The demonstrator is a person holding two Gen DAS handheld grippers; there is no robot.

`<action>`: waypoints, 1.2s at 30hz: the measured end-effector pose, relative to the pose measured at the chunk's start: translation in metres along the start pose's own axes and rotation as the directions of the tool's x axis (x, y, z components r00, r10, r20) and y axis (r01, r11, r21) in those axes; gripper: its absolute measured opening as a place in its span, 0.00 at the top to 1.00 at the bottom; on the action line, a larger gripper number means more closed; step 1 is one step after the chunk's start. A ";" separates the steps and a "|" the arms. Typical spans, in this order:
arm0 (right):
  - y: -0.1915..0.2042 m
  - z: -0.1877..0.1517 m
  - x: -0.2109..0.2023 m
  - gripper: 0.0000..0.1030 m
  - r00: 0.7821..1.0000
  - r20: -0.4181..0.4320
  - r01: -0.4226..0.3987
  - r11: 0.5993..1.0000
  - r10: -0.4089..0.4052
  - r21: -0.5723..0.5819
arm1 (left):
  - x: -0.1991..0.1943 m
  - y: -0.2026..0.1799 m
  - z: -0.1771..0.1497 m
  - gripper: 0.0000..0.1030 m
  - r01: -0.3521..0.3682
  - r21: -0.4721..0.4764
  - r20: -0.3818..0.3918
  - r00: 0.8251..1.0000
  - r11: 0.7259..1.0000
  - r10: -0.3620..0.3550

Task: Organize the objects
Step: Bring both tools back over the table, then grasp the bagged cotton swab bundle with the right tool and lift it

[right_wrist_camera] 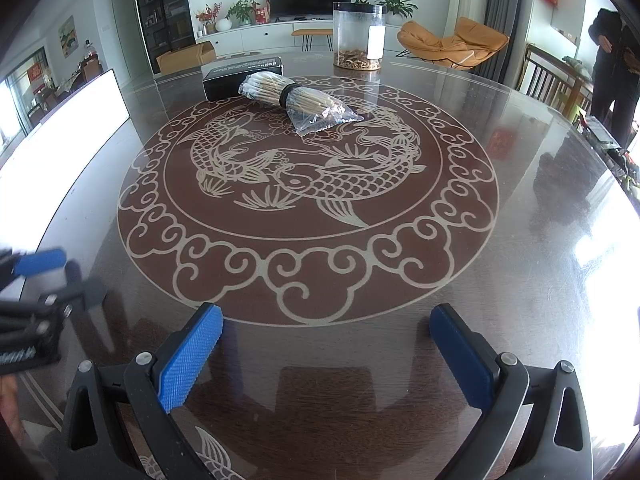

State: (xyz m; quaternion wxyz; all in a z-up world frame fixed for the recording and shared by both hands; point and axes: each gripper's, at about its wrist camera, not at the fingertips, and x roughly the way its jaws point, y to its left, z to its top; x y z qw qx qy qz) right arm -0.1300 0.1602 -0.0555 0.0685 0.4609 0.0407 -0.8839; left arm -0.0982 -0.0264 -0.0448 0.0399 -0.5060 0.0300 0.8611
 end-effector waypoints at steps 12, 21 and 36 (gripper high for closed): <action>0.000 0.000 0.000 0.00 1.000 0.000 0.000 1.000 0.000 0.000 | 0.015 0.012 0.011 0.00 0.006 0.005 0.075 0.997 1.000 -0.006; 0.000 0.000 0.000 0.00 1.000 -0.001 0.004 1.000 -0.004 -0.003 | 0.015 0.013 0.011 0.00 0.015 0.010 0.088 0.996 1.000 -0.016; 0.033 0.143 0.047 0.00 0.997 -0.010 -0.073 0.951 0.073 -0.300 | 0.015 0.013 0.010 0.00 0.015 0.010 0.088 0.996 1.000 -0.016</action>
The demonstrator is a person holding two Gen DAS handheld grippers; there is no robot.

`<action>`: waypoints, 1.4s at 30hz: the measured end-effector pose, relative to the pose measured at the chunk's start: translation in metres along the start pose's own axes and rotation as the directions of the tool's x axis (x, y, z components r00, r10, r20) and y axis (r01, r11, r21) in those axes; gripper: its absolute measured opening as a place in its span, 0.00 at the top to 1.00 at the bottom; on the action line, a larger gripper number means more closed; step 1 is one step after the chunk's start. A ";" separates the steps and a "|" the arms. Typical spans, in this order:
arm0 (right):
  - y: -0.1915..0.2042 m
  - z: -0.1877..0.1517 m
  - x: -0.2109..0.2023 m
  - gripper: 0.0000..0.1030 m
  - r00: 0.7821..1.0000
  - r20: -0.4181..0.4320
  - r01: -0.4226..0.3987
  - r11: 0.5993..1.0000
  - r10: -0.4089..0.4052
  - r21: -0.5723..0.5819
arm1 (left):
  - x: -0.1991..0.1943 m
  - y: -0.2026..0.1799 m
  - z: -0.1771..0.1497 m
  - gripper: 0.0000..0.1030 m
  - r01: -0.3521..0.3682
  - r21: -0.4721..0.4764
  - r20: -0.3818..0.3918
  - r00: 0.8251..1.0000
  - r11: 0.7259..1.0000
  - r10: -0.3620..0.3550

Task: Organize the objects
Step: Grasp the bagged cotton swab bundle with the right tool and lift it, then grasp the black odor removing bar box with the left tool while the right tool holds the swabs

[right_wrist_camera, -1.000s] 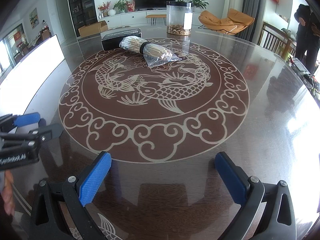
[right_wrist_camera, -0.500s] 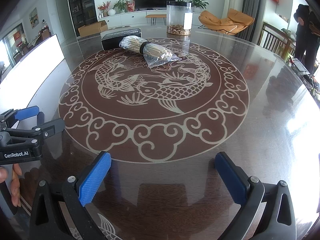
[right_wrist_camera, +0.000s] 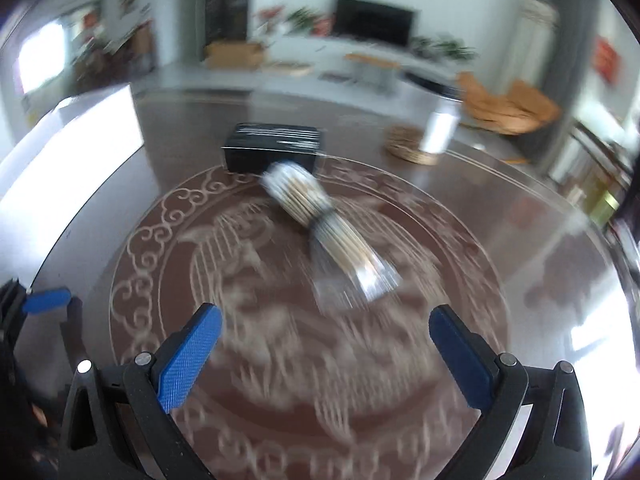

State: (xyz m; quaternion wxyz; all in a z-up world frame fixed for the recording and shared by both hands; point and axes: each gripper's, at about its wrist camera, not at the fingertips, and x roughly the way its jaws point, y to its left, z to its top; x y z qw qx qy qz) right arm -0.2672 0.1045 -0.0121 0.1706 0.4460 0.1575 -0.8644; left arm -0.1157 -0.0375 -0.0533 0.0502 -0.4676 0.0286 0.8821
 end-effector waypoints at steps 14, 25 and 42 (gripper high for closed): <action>-0.011 0.020 0.056 0.63 0.997 -0.015 -0.072 0.990 0.074 0.118 | 0.000 0.000 0.001 0.00 0.000 -0.001 0.001 1.000 1.000 0.000; -0.032 -0.120 -0.040 0.71 0.993 0.018 0.108 0.938 -0.121 0.328 | -0.001 0.000 0.001 0.00 -0.003 -0.005 0.001 1.000 1.000 0.003; -0.033 -0.153 -0.057 0.12 0.993 0.007 0.104 0.923 -0.115 0.371 | 0.049 -0.021 0.147 0.00 0.084 0.359 -0.192 0.981 0.930 -0.014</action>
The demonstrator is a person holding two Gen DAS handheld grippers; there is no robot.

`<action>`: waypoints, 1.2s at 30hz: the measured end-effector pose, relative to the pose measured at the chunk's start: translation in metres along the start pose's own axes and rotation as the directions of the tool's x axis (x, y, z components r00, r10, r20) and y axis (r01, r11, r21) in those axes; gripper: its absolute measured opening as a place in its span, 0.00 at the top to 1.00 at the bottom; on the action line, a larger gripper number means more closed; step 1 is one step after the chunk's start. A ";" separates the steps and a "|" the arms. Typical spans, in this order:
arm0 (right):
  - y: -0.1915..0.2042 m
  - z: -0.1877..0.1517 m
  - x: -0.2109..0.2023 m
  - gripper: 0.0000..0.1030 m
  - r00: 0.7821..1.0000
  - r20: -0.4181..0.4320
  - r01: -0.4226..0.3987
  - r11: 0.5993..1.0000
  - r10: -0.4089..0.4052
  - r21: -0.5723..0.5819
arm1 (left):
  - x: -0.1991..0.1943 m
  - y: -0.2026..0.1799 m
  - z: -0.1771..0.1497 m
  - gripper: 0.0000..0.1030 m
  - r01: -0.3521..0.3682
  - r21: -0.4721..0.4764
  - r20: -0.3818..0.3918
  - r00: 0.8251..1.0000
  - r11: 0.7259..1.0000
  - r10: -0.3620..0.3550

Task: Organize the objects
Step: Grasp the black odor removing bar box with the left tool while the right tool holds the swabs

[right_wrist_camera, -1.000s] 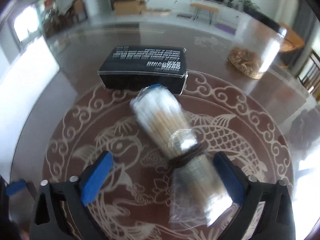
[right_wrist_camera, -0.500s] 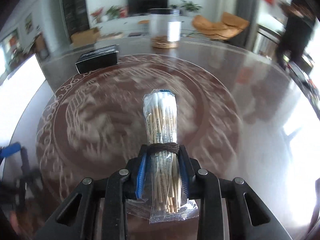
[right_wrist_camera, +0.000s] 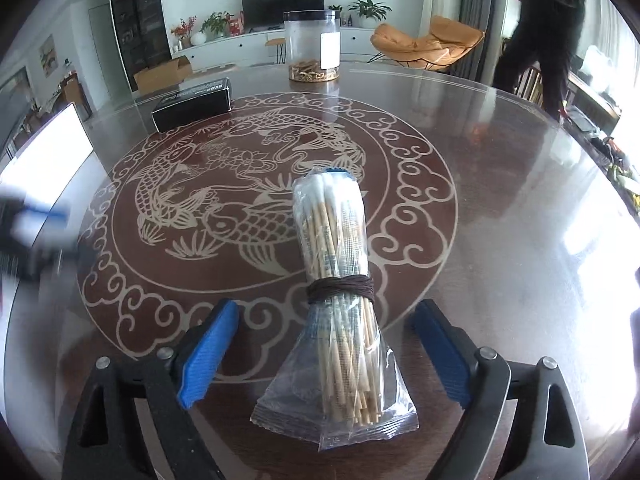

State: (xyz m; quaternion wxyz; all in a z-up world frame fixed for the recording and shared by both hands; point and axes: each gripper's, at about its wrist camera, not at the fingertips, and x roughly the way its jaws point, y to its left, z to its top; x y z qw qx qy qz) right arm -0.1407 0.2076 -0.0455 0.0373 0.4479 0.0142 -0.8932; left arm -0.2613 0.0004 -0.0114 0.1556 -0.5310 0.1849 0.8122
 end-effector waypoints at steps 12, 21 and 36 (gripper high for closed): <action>0.002 0.003 0.003 0.06 1.000 -0.010 -0.011 1.000 0.010 -0.016 | 0.079 0.038 0.124 0.00 0.082 0.105 0.067 0.994 0.991 -0.090; 0.004 0.003 0.005 0.05 1.000 -0.014 -0.001 1.000 0.001 -0.012 | 0.086 0.018 0.113 0.43 0.090 -0.056 0.121 0.989 0.994 -0.082; -0.003 0.005 0.008 0.00 0.999 -0.024 0.043 0.999 -0.043 0.029 | 0.002 -0.077 -0.104 0.00 0.001 -0.324 0.168 0.984 0.946 0.056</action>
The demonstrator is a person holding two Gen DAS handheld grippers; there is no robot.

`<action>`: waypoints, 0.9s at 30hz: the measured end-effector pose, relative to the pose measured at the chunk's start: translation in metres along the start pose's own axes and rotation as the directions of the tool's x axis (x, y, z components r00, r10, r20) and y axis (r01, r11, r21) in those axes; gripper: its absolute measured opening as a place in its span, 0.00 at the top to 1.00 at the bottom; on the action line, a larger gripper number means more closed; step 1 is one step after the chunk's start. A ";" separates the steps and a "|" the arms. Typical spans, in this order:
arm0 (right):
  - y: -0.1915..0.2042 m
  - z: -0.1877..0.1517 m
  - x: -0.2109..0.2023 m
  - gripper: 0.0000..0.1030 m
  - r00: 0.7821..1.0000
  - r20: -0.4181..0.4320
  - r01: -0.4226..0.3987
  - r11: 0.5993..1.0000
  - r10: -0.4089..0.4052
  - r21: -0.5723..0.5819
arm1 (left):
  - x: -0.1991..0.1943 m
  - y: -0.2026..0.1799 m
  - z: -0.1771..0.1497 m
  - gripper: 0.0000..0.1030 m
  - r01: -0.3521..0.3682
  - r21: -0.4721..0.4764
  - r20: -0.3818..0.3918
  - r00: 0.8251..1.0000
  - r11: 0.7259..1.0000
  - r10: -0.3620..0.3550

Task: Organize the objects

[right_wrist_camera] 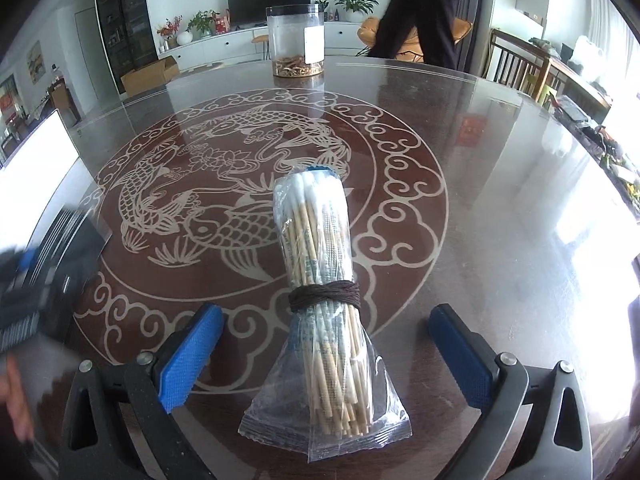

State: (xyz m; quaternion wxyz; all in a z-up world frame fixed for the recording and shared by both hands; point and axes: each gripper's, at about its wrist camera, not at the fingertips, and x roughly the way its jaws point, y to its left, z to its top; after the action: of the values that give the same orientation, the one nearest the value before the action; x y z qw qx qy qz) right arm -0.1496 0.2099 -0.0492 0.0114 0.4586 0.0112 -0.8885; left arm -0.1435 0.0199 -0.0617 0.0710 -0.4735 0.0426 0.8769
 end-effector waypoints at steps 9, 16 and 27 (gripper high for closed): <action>0.000 0.000 0.000 0.00 1.000 0.000 0.000 1.000 0.000 0.000 | -0.002 0.012 -0.007 0.00 -0.001 -0.016 0.019 1.000 1.000 0.001; 0.000 0.000 0.000 0.00 1.000 0.000 0.000 1.000 0.000 0.000 | -0.008 0.016 -0.010 0.00 -0.003 -0.018 0.020 1.000 1.000 0.003; -0.001 0.000 0.001 0.00 1.000 0.000 -0.004 1.000 0.004 -0.002 | -0.008 0.016 -0.010 0.00 -0.002 -0.017 0.020 1.000 1.000 0.003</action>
State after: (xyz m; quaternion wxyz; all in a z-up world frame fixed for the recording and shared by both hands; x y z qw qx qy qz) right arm -0.1498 0.2109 -0.0499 0.0137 0.4585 0.0110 -0.8885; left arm -0.1336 0.0017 -0.0600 0.0663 -0.4652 0.0350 0.8821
